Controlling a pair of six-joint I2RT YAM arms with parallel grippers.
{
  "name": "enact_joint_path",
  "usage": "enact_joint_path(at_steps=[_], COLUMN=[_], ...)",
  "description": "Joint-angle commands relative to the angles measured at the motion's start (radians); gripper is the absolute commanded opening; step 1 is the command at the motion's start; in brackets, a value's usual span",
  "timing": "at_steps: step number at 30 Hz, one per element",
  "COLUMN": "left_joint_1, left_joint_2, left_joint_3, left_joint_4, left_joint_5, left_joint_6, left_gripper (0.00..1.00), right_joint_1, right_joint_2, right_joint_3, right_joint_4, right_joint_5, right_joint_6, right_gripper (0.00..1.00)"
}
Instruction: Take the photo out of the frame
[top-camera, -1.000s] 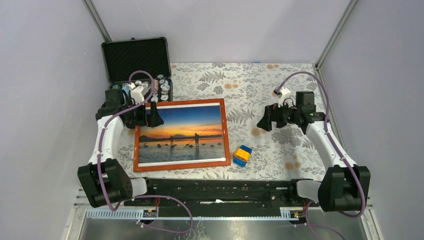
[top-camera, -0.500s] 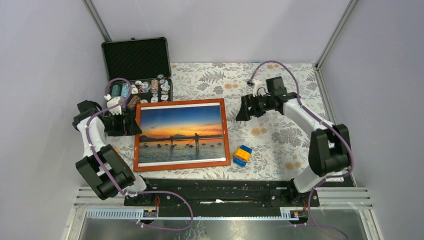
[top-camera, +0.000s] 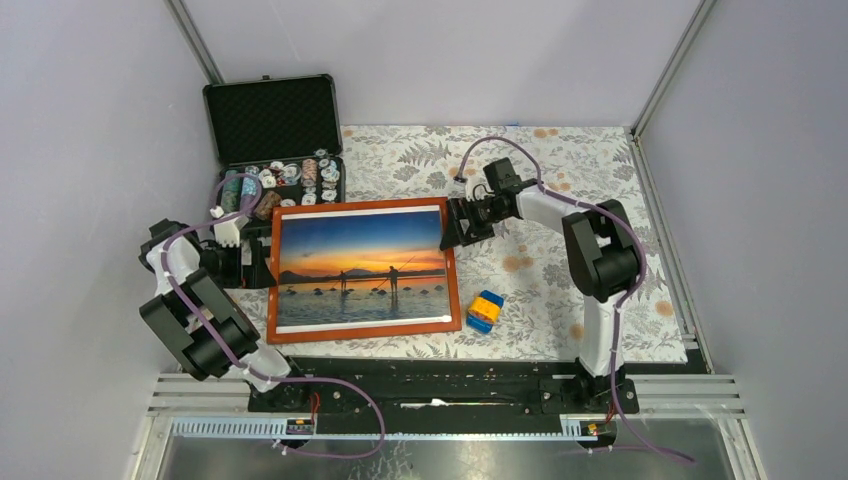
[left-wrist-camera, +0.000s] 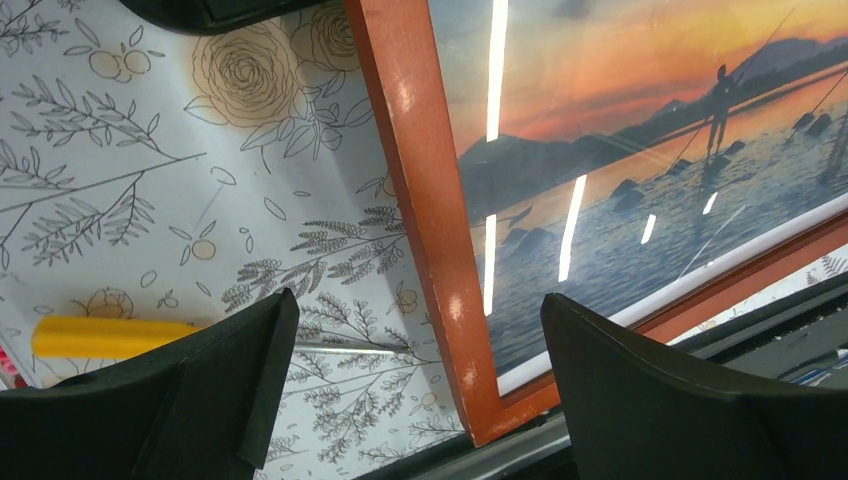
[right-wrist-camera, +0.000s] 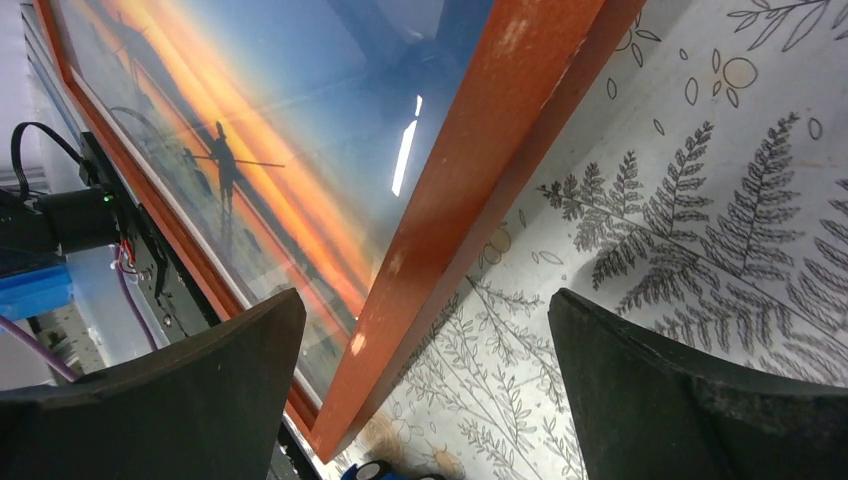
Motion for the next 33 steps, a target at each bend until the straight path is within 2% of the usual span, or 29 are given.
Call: enact_joint_path(at_steps=[1,7,14,17,23,25,28,33], left_joint_1=[0.004,-0.016,-0.114,-0.152,-0.188,-0.207,-0.227,-0.293], left_joint_2=[0.038,0.081,0.105,0.101,0.065,0.035,-0.007,-0.084], left_joint_3=[-0.003,-0.011,-0.054,-0.078,-0.129,-0.158,-0.181,-0.212], left_joint_4=[0.023,0.066,0.160,0.181,0.181,0.182,0.183,0.182], left_joint_5=[0.045,0.068,0.034,0.018,0.012,0.006,0.003,-0.013], left_joint_6=[0.079,0.076,0.014,0.004,0.005,0.010,0.005,-0.001], left_gripper=[0.99,0.98,0.90,0.84,0.66,0.59,0.48,0.41], right_joint_1=[0.021,0.031,0.033,0.033,0.032,0.029,0.014,-0.028], right_joint_2=[0.047,0.085,0.104,0.110,0.085,0.063,0.040,0.022], right_joint_3=[0.053,0.049,0.020,0.002,-0.027,-0.047,-0.061,-0.072], right_joint_4=[0.025,0.034,0.049,0.062,0.061,0.058,0.038,-0.030], right_joint_5=[-0.058,-0.073,-0.121,-0.155,-0.181,-0.179,-0.187,-0.184], right_joint_6=[0.048,0.060,0.090,0.113,0.132,0.125,0.108,0.058], right_gripper=[1.00,0.98,0.89,0.81,0.53,0.47,0.44,0.36])
